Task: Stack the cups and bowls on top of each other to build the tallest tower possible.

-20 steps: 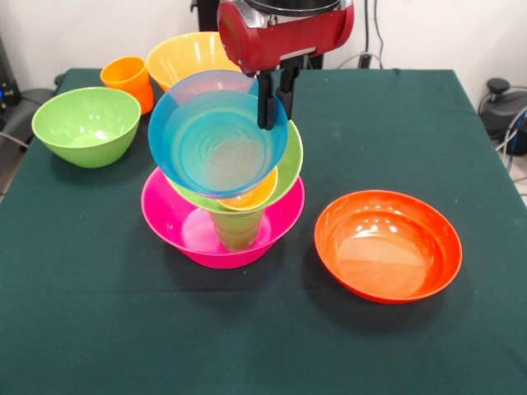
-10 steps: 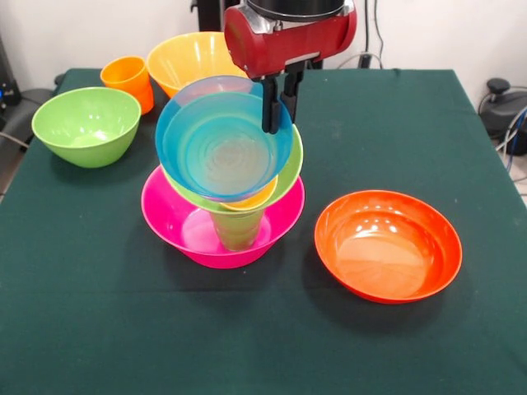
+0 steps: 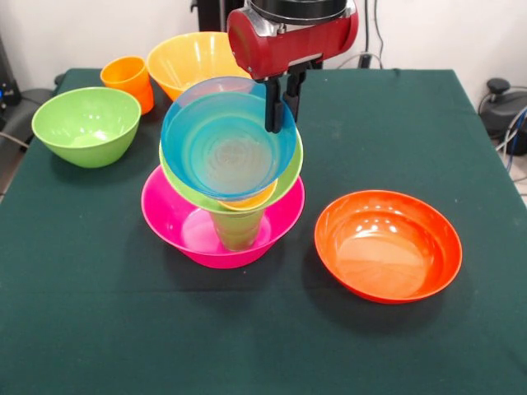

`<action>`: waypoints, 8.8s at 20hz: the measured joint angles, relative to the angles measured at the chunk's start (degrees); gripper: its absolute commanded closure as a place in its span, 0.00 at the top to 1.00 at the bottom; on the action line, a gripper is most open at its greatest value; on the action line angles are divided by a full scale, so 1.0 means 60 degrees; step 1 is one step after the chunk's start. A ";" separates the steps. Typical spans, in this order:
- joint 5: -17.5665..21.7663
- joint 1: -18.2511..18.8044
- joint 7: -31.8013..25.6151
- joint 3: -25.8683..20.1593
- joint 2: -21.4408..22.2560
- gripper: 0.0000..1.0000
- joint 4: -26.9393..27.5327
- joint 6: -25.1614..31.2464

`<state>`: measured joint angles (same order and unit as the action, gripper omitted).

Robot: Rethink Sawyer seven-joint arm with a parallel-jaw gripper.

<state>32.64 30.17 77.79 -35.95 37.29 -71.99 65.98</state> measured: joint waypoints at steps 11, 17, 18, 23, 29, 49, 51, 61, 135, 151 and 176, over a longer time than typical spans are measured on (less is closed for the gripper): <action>0.0000 -0.0001 0.0000 0.0000 0.0000 0.00 -0.0024 -0.0128; 0.0000 0.0000 0.0000 0.0000 -0.0001 0.00 -0.0028 -0.0379; 0.0000 0.0000 0.0000 0.0000 -0.0002 0.00 -0.0028 -0.0407; 0.0000 -0.0001 0.0000 0.0000 -0.0013 0.00 -0.0028 -0.0527; 0.0000 -0.0001 0.0000 0.0000 -0.0032 0.00 -0.0028 -0.0654; -0.0002 -0.0001 0.0000 0.0000 -0.0032 0.00 -0.0390 -0.0971; -0.0002 -0.0001 0.0000 0.0000 -0.0031 0.00 -0.0435 -0.0992; -0.0002 -0.0001 0.0000 0.0000 -0.0004 0.00 -0.0660 -0.0992; -0.0059 0.0367 0.0000 0.0000 0.0013 0.00 -0.1254 -0.1741; -0.0220 0.0664 0.0000 0.0000 0.0325 0.00 -0.1324 -0.1740; -0.0222 0.0973 -0.0002 0.0000 0.0781 0.00 -0.2470 -0.1987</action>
<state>31.31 36.00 77.78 -35.95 41.98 -86.81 54.06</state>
